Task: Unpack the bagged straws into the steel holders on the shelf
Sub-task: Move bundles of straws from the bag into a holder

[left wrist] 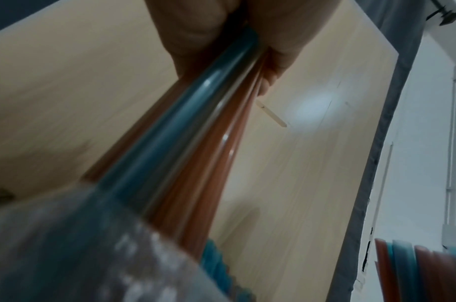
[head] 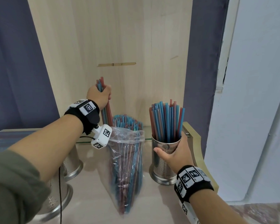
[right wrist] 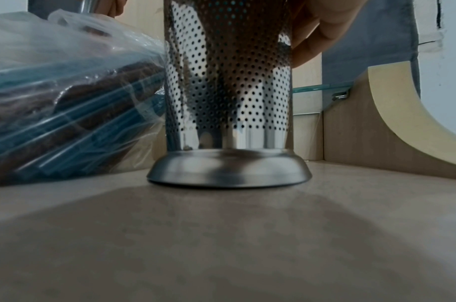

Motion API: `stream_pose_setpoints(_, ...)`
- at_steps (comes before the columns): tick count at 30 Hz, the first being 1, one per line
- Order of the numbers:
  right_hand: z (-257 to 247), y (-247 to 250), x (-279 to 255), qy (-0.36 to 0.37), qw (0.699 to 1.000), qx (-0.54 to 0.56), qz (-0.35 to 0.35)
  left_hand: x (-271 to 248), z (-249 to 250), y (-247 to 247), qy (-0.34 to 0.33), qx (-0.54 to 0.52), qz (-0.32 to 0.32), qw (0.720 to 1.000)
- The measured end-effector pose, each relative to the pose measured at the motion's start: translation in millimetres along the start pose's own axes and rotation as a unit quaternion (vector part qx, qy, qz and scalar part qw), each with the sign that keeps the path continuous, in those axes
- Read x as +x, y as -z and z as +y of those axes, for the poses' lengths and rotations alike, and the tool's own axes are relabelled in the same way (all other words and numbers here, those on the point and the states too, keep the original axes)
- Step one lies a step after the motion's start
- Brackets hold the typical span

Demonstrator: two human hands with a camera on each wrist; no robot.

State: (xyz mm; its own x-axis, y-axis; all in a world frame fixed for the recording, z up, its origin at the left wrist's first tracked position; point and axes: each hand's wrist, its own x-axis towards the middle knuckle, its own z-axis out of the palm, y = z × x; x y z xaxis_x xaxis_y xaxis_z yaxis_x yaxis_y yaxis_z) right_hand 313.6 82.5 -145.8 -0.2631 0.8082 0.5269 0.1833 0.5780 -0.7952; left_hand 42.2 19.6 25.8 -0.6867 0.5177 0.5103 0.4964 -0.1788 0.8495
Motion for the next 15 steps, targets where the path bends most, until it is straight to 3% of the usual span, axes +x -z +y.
stream_pose_setpoints(4, 1, 0, 1, 0.002, 1.000, -0.002, 0.001, 1, 14, -1, -0.035, 0.006, 0.010, 0.999)
stream_pose_setpoints(15, 2, -1, 1, 0.000, 1.000, 0.001, 0.001, 3, 72, 9, -0.101, -0.098, 0.054, 0.988)
